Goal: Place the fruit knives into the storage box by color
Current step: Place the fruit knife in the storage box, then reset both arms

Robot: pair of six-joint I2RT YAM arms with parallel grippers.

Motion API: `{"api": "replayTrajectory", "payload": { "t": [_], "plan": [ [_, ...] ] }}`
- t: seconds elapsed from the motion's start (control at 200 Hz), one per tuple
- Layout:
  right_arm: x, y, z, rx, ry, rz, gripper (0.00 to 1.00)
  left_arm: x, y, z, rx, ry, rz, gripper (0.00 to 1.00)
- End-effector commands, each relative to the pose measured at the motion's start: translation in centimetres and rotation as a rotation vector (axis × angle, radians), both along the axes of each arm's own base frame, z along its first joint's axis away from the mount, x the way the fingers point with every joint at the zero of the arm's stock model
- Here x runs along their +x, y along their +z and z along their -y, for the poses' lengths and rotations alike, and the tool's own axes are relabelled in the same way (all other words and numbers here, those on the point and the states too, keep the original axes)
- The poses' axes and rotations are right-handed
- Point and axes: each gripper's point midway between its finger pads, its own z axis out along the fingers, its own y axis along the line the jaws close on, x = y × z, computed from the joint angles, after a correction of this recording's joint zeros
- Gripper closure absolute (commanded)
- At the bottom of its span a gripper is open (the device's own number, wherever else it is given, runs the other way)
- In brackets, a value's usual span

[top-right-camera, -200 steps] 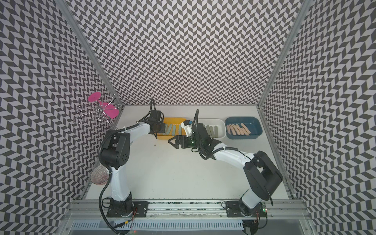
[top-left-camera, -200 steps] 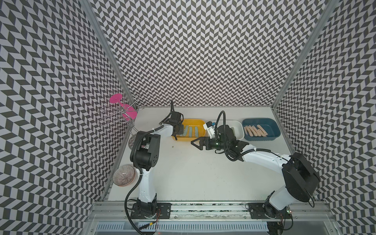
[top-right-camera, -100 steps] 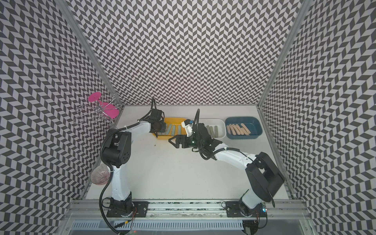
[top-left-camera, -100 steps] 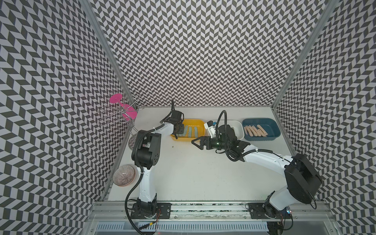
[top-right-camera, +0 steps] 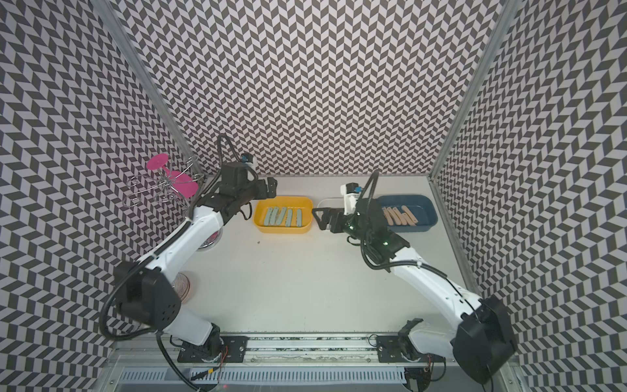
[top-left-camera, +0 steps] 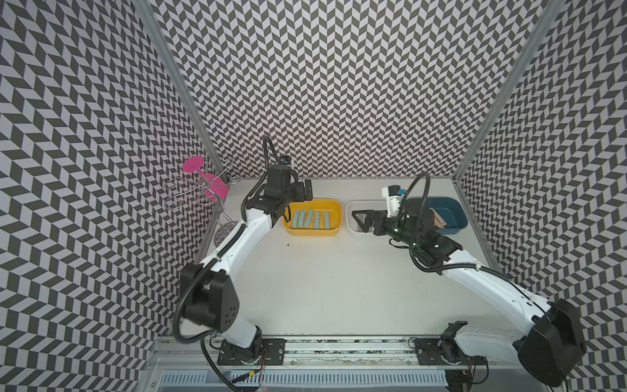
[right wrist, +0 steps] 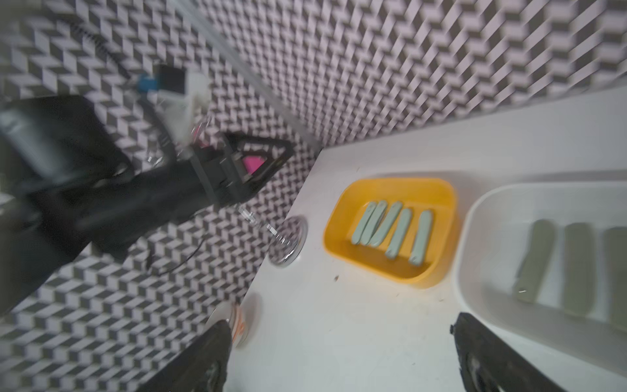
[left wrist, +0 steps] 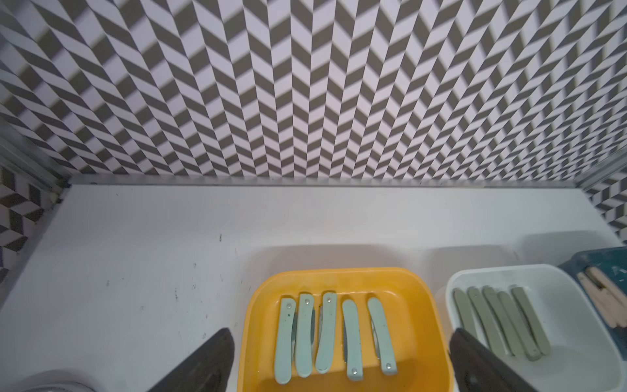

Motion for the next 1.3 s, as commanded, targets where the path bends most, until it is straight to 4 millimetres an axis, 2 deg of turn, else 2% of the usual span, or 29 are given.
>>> {"api": "replayTrajectory", "payload": {
  "t": [0.0, 0.09, 0.205, 0.27, 0.341, 0.416, 0.521, 0.601, 0.726, 0.771, 0.786, 0.836, 0.937, 1.067, 1.162, 1.212, 1.262, 1.297],
  "plan": [
    [2.0, 0.1, 8.8, -0.123, -0.355, 0.092, 0.0, -1.6, -0.1, -3.3, -0.012, 0.156, 0.072, 0.0],
    [2.0, 0.7, 14.8, -0.205, -0.599, 0.225, 0.0, -3.9, 1.4, -5.2, -0.01, 0.208, 0.22, 0.0],
    [1.0, -0.1, 21.1, -0.349, -0.866, 0.303, 0.0, -7.6, 2.6, -8.0, -0.04, 0.297, 0.42, 0.0],
    [1.3, -1.6, 23.2, -0.416, -0.931, 0.277, 0.0, -9.7, 2.9, -9.7, -0.088, 0.36, 0.541, 0.0],
    [1.9, -4.0, 24.3, -0.493, -0.942, 0.232, 0.0, -11.8, 2.4, -11.7, -0.13, 0.425, 0.64, 0.0],
    [2.5, -6.5, 24.6, -0.559, -0.93, 0.211, 0.0, -12.4, 1.3, -12.8, -0.065, 0.436, 0.663, 0.0],
    [3.0, -10.0, 24.4, -0.604, -0.903, 0.164, 0.0, -11.1, -1.6, -13.8, 0.083, 0.426, 0.552, 0.0],
    [2.7, -11.4, 23.9, -0.582, -0.874, 0.2, 0.0, -10.4, -3.8, -14.7, 0.129, 0.425, 0.49, 0.0],
    [1.6, -11.9, 22.5, -0.537, -0.793, 0.299, 0.0, -9.8, -6.5, -15.0, 0.151, 0.396, 0.485, 0.0],
    [1.4, -11.0, 22.4, -0.518, -0.794, 0.362, 0.0, -9.1, -7.8, -14.6, 0.157, 0.366, 0.46, 0.0],
    [0.8, -11.7, 22.3, -0.532, -0.782, 0.361, 0.0, -8.9, -8.2, -14.5, 0.161, 0.36, 0.45, 0.0],
    [0.5, -11.3, 21.9, -0.528, -0.753, 0.4, 0.0, -8.3, -9.7, -14.4, 0.162, 0.355, 0.415, 0.0],
    [-0.2, -10.5, 21.5, -0.516, -0.727, 0.47, 0.0, -8.1, -11.6, -14.0, 0.174, 0.331, 0.417, 0.0],
    [0.1, -10.6, 21.1, -0.544, -0.673, 0.504, 0.0, -7.6, -12.7, -13.6, 0.201, 0.305, 0.417, 0.0],
    [-0.6, -11.7, 22.4, -0.506, -0.727, 0.511, 0.0, -7.6, -13.2, -13.9, 0.201, 0.308, 0.436, 0.0],
    [-0.8, -11.0, 23.1, -0.473, -0.771, 0.563, 0.0, -7.8, -13.4, -13.8, 0.197, 0.302, 0.454, 0.0],
    [0.2, -11.5, 22.8, -0.489, -0.752, 0.539, 0.0, -7.8, -14.1, -13.8, 0.198, 0.299, 0.446, 0.0],
    [1.7, -13.1, 22.5, -0.526, -0.699, 0.441, 0.0, -7.7, -14.0, -13.7, 0.2, 0.296, 0.461, 0.0]
  ]
}}
